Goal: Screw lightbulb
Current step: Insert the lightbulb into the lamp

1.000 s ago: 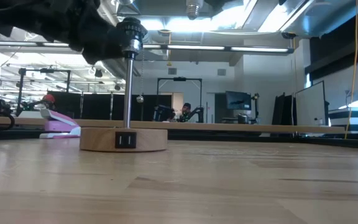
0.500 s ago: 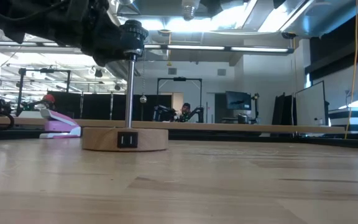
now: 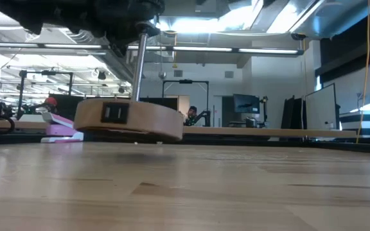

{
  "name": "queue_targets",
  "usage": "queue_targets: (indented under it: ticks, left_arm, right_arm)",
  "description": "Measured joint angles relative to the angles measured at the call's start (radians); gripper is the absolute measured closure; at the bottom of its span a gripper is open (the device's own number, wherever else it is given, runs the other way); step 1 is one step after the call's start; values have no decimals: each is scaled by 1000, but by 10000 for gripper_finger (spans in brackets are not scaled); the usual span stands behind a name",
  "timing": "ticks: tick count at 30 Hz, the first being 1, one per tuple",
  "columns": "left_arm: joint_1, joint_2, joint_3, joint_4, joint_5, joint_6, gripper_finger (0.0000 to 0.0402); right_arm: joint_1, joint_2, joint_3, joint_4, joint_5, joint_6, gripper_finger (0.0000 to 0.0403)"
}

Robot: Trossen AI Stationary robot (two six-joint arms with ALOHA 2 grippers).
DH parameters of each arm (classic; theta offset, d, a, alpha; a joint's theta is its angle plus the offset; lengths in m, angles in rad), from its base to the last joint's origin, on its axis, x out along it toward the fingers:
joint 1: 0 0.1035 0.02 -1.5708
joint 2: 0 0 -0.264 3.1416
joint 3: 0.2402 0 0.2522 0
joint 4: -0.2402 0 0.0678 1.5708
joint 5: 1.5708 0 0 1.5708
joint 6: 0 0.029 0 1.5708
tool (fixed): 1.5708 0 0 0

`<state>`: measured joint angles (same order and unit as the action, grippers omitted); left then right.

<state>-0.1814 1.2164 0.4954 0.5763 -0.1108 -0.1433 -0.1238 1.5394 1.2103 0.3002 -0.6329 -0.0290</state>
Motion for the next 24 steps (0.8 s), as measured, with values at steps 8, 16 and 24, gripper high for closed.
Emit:
queue_targets:
  ticks: [8, 16, 24]
  left_arm:
    - [-2, 25, 11, 5, 0, -15, 264]
    - [-2, 22, 11, 17, 0, -2, 264]
    - [-7, 21, 11, 60, -3, 21, 264]
  right_arm:
    - [13, 151, 163, -4, -112, 75, 141]
    - [19, 201, 196, -20, -69, 76, 141]
    - [19, 200, 199, -38, -31, 51, 141]
